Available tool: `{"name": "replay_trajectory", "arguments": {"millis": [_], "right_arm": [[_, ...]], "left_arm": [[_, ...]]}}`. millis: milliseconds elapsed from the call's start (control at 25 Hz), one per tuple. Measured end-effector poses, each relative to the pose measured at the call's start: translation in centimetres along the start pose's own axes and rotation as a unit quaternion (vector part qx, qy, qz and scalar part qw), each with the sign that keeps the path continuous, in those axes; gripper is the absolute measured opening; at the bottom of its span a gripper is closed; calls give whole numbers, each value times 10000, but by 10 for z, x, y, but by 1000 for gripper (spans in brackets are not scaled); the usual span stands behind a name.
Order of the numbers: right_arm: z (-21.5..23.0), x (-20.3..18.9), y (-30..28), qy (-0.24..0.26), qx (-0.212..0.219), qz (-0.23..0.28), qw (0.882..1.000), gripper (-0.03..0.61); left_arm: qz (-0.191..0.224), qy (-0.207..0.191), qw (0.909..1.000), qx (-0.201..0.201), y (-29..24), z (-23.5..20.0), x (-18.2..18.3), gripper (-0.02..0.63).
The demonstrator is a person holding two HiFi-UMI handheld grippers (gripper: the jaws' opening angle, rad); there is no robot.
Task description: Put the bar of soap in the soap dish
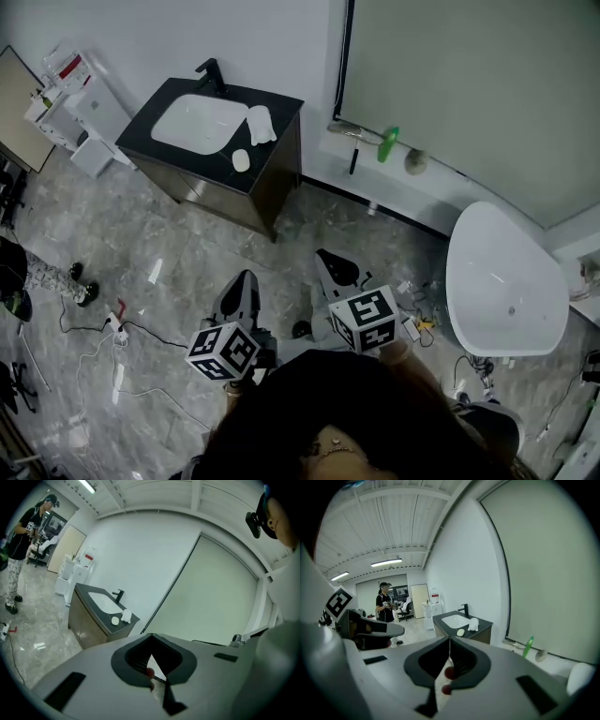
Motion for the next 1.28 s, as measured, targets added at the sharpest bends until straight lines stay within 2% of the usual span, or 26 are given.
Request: {"name": "replay_trajectory", "arguments": {"millis": [280,560,760,960,1160,1280], "right_arm": [[58,9,-111,-192,273,80,9994,17],[116,52,-212,11,616,126,9980,17],[136,59,-266,96,843,8,9964,17],[132,50,-306,81,1050,-260,9941,17],[124,38,-354,62,1118,-607,9919,18],[120,26,-383,-152,1070,-884,9902,18]], "left_arm": [[-63,-106,9997,199,-105,-35,11,-5],[480,-110,9973,539,-207,-59,74,-5],[667,-46,9938,893,-240,-82,93,-5],[704,70,9905,1178,-252,-107,101,-5],[664,125,9893,1291,-275,-146,118,-5],[617,170,9890,1333,-287,-169,129,-5]]}}
Point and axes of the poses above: the fingertips, and each gripper's own axes: y backward along the fingers, z to its right, x out of its top, the point moved 1 cm from there along y, backward along the fingers, and after that the axes turned 11 degrees about z, right-handed, at the moved point
